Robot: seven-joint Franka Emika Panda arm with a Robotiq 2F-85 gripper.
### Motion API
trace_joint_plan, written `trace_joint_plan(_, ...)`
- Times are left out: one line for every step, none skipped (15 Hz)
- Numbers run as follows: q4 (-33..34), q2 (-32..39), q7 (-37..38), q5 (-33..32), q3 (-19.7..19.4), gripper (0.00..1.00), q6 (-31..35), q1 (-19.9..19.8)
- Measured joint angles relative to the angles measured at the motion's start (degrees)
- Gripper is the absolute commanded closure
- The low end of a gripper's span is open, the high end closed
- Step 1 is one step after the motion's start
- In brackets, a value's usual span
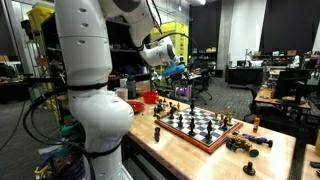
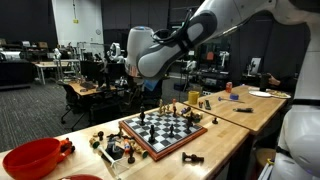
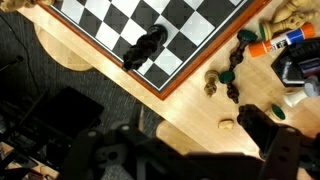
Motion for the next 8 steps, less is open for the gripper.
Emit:
trace_joint_plan(1.3,1.5,0.0,-0.4,0.0,0.0,0.0,0.0)
trace_joint_plan(2.6,3.1,0.0,-0.5,0.0,0.0,0.0,0.1)
trace_joint_plan(4.1,4.7,-0.1,-0.5,0.0,0.0,-0.1,0.1)
trace_joint_plan(5.7,6.4,-0.1,-0.5,0.0,0.0,-0.3,0.2)
trace_joint_plan(7.3,8.1,-0.3,-0.4,-0.1,0.0,-0.9,0.3)
trace_joint_plan(9.1,9.9,-0.7,-0.2,-0.1,0.0,-1.7,0.4)
trace_joint_plan(10.0,10.9,-0.8,-0.2,-0.2,0.0,-1.7,0.5)
trace_joint_plan(10.0,11.4,-0.8,-0.2,-0.3,0.0,-1.6,0.6)
